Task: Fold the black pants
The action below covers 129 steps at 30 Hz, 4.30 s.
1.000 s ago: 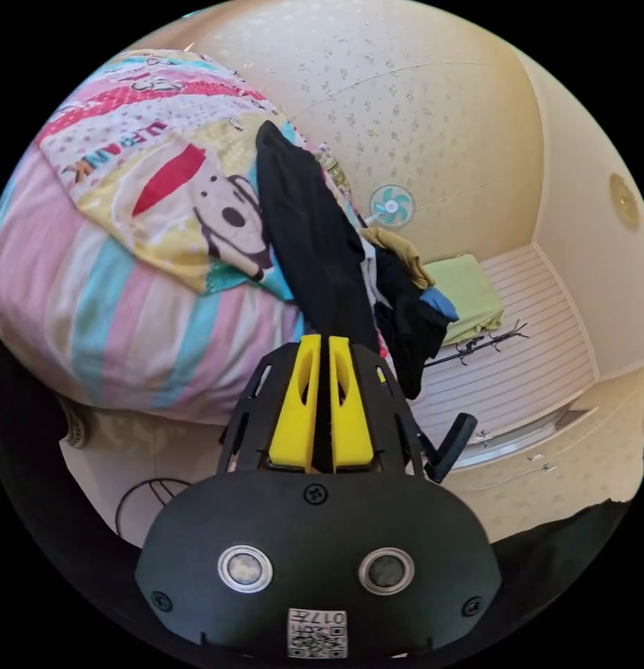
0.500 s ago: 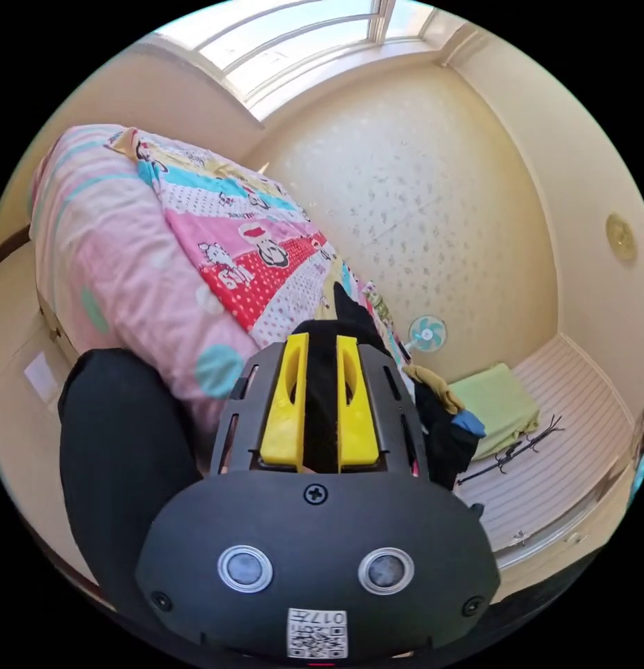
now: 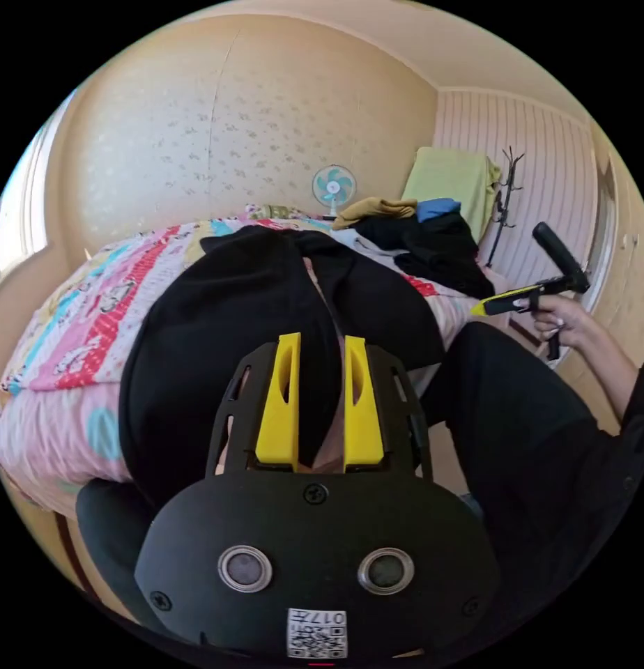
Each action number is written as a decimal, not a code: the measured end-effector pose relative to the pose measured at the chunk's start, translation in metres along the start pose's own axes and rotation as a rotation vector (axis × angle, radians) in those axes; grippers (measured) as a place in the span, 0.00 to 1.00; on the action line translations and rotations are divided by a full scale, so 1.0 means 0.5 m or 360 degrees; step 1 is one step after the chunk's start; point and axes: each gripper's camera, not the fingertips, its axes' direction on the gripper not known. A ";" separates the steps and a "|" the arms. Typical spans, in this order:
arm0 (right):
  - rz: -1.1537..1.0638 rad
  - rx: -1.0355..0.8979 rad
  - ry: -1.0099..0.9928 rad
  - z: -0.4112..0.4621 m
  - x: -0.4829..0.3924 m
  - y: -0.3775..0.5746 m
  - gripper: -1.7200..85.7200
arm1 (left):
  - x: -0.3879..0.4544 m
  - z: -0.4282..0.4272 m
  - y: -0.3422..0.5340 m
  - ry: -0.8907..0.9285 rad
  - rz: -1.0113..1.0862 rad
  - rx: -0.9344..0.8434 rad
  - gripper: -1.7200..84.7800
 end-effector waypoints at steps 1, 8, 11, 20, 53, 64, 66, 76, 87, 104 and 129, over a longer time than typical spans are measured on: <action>0.0020 0.0018 -0.0048 -0.002 0.008 0.000 0.06 | 0.003 -0.015 0.005 -0.0014 0.0016 0.0074 0.12; 0.0129 -0.0176 -0.0337 0.167 -0.026 -0.086 0.17 | -0.002 0.108 0.045 0.0268 -0.0276 -0.0372 0.14; 0.0093 -0.0168 -0.0123 0.182 -0.074 -0.094 0.17 | 0.019 0.092 0.053 0.0234 -0.0217 -0.0319 0.13; -0.0177 -0.0274 0.0116 -0.062 0.001 0.011 0.04 | 0.027 0.020 0.042 0.0242 -0.0199 -0.0207 0.07; -0.0463 0.0089 -0.0388 0.050 -0.190 0.021 0.11 | -0.256 -0.164 -0.030 0.0315 -0.0582 -0.0132 0.10; -0.0107 0.0003 -0.0327 0.316 -0.256 -0.081 0.11 | -0.359 -0.118 0.044 0.0131 -0.1004 -0.0242 0.09; -0.0157 -0.0101 -0.0494 0.311 -0.241 -0.080 0.05 | -0.350 -0.118 0.022 0.0163 -0.0936 -0.0332 0.05; -0.0214 -0.0064 -0.0470 0.213 -0.167 -0.059 0.04 | -0.389 -0.179 -0.067 0.0853 -0.0614 -0.0761 0.02; -0.0710 -0.0131 -0.0094 0.345 -0.336 -0.258 0.14 | -0.452 -0.174 0.049 0.0561 -0.1074 -0.0134 0.08; -0.0860 -0.0830 -0.0081 0.659 -0.409 -0.494 0.18 | -0.414 0.514 -0.352 0.0126 -0.0534 -0.0112 0.06; -0.0814 -0.0895 -0.0036 0.657 -0.435 -0.576 0.18 | -0.402 0.765 -0.177 -0.0820 0.0265 -0.1348 0.01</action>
